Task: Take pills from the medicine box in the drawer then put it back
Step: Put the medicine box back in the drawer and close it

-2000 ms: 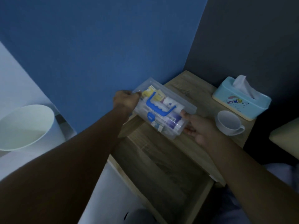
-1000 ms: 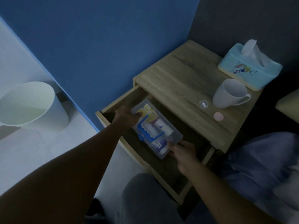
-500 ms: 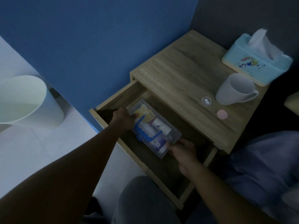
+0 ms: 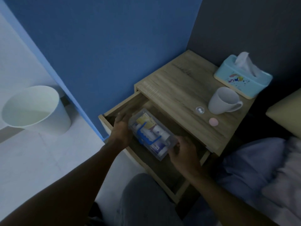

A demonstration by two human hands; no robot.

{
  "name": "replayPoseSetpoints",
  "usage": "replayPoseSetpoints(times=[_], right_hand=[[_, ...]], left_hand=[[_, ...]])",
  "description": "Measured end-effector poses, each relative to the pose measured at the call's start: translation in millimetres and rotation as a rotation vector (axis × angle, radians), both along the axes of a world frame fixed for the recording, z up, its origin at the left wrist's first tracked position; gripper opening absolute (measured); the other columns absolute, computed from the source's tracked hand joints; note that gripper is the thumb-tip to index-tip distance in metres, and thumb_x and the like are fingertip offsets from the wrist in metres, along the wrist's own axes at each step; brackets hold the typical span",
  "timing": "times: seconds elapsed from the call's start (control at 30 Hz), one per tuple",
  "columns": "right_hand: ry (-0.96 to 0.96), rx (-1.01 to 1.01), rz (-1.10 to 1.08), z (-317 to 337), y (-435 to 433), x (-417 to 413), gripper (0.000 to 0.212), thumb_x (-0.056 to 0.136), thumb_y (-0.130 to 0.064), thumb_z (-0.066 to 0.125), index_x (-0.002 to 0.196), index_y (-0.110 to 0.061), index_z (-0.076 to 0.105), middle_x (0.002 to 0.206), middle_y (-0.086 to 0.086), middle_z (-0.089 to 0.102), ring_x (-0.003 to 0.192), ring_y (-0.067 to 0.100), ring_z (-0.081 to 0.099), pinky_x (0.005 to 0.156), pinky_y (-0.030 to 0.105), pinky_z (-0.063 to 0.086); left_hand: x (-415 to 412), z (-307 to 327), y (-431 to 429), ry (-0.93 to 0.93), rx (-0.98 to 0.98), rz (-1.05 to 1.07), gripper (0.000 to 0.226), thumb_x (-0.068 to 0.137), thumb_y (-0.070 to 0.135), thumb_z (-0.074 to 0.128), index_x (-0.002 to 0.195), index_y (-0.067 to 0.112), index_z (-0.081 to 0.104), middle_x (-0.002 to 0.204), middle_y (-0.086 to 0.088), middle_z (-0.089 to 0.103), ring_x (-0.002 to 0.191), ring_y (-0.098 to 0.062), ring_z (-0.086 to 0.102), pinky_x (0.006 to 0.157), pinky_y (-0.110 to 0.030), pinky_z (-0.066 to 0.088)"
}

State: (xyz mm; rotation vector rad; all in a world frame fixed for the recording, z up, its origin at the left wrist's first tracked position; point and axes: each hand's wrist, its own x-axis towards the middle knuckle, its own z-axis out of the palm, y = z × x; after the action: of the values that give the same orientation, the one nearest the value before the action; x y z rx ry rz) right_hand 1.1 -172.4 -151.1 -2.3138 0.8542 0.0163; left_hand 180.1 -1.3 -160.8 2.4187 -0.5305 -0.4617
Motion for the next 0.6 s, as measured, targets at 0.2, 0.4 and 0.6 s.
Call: replayPoseSetpoints(times=[0.2,0.4,0.6], right_hand=[[-0.023,-0.235,0.154,14,-22,-8,0.045,0.095,-0.023,0.061,0.139,-0.018,0.051,0.137,0.006,0.052,0.121,0.017,0.052,0.095,0.028,0.047],[0.034,-0.410,0.249,11,-51,-23,0.054,0.095,-0.017,0.060,0.147,-0.009,0.045,0.148,0.013,0.048,0.134,0.024,0.048,0.111,0.040,0.042],[-0.018,-0.501,0.254,-6,-80,-31,0.051,0.095,-0.015,0.060,0.144,-0.003,0.049,0.147,0.019,0.050,0.136,0.032,0.047,0.115,0.048,0.039]], left_hand=[[-26,-1,32,-0.042,-0.173,0.174,0.107,0.077,0.033,0.077,0.154,0.021,0.004,0.164,-0.004,0.004,0.151,-0.030,0.005,0.118,-0.056,0.023],[-53,-32,51,0.280,-0.193,0.254,0.113,0.072,0.052,0.075,0.152,0.026,-0.001,0.164,-0.001,0.002,0.151,-0.033,0.002,0.118,-0.060,0.019],[-64,-46,41,0.405,-0.303,0.156,0.094,0.087,0.045,0.061,0.153,0.027,-0.004,0.165,0.001,0.000,0.150,-0.029,0.013,0.116,-0.052,0.025]])
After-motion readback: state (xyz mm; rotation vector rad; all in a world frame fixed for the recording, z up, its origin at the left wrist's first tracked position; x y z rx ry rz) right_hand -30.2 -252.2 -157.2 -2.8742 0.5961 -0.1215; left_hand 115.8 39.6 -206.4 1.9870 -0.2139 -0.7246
